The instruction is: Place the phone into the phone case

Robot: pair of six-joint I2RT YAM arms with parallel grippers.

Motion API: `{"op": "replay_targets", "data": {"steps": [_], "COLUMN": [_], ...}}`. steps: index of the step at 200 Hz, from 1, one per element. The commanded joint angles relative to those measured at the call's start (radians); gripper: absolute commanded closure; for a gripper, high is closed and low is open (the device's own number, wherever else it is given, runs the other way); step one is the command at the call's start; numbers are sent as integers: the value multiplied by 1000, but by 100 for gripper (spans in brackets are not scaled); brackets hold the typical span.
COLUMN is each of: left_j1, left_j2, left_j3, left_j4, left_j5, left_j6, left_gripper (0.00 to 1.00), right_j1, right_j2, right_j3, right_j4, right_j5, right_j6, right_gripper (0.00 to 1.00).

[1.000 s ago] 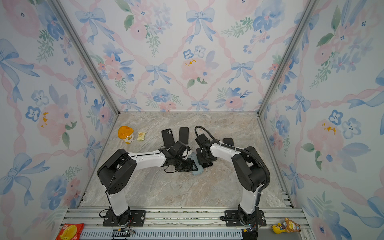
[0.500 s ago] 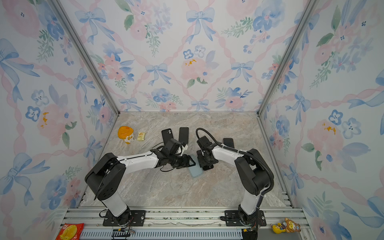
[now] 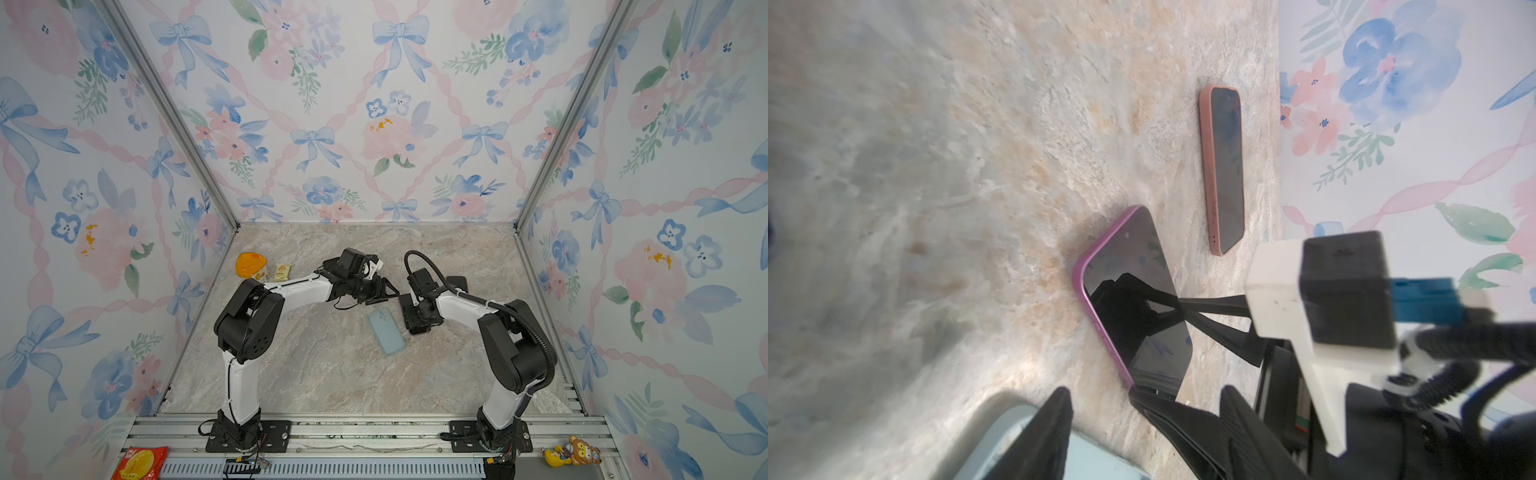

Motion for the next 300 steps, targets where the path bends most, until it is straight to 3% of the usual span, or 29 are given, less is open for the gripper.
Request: {"op": "replay_targets", "data": {"steps": [1, 114, 207, 300], "left_j1": [22, 9, 12, 15], "left_j2": [59, 242, 267, 258], "left_j3": [46, 206, 141, 115], "left_j4": [-7, 9, 186, 221], "left_j5": [53, 152, 220, 225], "left_j6": [25, 20, -73, -84], "left_gripper": [43, 56, 73, 83], "right_j1": [-13, -13, -12, -13], "right_j2": [-18, -45, -40, -37], "right_j3": [-35, -76, -80, -74], "right_j4": [68, 123, 138, 136], "right_j5": [-61, -101, -112, -111], "right_j6": [-1, 5, 6, 6], "right_gripper": [41, 42, 42, 40]}}
